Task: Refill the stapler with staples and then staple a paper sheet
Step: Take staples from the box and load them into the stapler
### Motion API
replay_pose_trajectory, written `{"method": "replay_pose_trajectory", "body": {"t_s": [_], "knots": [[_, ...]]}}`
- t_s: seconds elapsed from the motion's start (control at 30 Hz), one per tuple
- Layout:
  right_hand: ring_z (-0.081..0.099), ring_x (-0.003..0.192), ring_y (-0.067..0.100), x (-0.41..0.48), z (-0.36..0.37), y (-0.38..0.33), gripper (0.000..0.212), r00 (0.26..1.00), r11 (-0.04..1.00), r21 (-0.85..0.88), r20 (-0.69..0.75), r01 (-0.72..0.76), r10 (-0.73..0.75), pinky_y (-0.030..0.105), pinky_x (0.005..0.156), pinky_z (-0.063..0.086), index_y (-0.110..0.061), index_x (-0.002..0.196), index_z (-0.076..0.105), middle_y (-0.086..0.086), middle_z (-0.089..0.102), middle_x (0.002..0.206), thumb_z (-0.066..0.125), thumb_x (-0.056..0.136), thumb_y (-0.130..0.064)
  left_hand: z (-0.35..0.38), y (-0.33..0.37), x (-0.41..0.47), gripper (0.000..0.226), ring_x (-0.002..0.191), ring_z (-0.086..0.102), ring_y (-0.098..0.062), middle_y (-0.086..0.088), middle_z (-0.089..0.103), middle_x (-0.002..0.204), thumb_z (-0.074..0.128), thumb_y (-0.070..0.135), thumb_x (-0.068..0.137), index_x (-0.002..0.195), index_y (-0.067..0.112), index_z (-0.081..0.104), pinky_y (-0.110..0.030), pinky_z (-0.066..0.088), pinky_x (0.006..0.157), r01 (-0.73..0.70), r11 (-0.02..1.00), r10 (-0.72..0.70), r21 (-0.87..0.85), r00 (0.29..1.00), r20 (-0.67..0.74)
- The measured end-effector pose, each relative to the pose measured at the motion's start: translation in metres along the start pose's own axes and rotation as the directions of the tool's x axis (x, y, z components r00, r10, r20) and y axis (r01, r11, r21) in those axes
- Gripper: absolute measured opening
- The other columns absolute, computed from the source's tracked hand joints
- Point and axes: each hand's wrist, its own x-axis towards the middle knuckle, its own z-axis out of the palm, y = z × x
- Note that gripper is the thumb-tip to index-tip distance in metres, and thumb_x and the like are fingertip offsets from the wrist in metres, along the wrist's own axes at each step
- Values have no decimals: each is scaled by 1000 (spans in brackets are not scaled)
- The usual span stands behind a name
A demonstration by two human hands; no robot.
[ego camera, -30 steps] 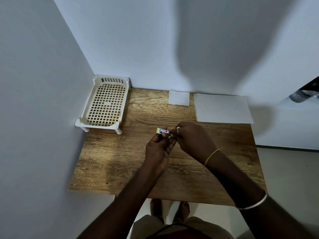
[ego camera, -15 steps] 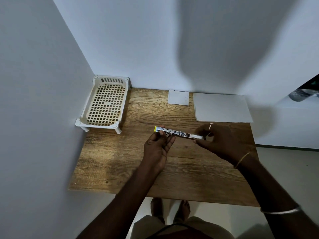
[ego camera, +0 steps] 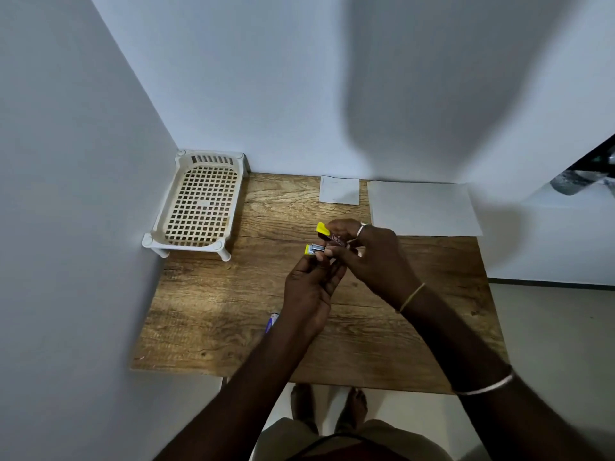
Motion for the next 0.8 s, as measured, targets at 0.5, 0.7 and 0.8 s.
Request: {"method": "replay_pose_trajectory", "body": {"t_s": [0.5, 0.7, 0.8], "knots": [[70, 65, 29, -19, 3, 2, 39, 976, 849, -499, -28, 175, -218, 30, 50, 50, -13, 123, 70, 7, 77, 88, 76, 84, -13, 8, 1, -4, 32, 106, 73, -20, -9, 77, 110, 66, 21, 86, 115, 7, 73, -29, 59, 88, -48, 990, 43, 135, 998, 43], [72, 77, 27, -16, -3, 3, 35, 993, 914, -390, -4, 110, -121, 35, 60, 55, -18, 126, 67, 4, 77, 95, 69, 91, -17, 10, 0, -6, 41, 110, 70, -26, -16, 73, 115, 67, 20, 87, 120, -2, 68, -36, 57, 98, -76, 979, 71, 191, 997, 30], [70, 97, 24, -14, -5, 11, 39, 1000, 961, -277, 18, 18, -13, 36, 81, 55, -17, 132, 64, 4, 74, 112, 68, 93, -22, 8, 2, -7, 33, 105, 72, -26, -16, 74, 110, 67, 13, 89, 117, -2, 67, -37, 58, 95, -107, 970, 100, 220, 994, 46]]}}
